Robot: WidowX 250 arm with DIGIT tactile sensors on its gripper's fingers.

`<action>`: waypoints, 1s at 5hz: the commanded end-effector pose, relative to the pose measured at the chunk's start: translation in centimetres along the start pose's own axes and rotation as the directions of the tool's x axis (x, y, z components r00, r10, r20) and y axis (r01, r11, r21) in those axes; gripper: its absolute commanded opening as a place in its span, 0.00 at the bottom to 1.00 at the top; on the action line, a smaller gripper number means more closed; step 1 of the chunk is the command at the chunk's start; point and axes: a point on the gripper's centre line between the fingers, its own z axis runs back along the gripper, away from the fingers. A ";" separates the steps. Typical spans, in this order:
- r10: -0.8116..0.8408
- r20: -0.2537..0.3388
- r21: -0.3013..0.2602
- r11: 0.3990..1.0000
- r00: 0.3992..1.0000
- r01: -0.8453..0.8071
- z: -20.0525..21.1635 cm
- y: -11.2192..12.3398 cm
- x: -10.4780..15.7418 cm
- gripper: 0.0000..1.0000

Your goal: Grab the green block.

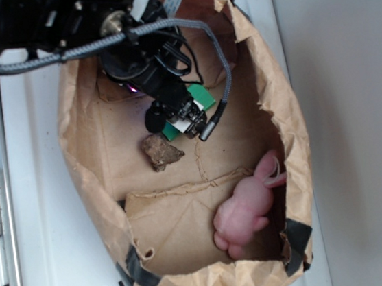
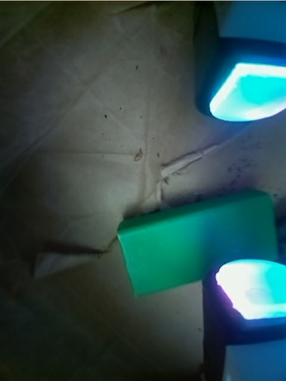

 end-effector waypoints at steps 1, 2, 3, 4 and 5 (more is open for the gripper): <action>-0.040 0.078 -0.041 0.998 0.996 0.043 1.4 -1.1 0.7 1.00; -0.042 0.109 -0.043 0.998 0.993 0.047 1.3 -1.6 0.9 1.00; -0.054 0.127 -0.042 0.997 0.990 0.059 1.0 -2.2 0.8 1.00; -0.057 0.157 -0.013 0.998 0.986 0.060 0.2 -2.4 0.7 1.00; -0.076 0.196 -0.011 0.997 0.978 0.080 -0.1 -2.5 0.1 1.00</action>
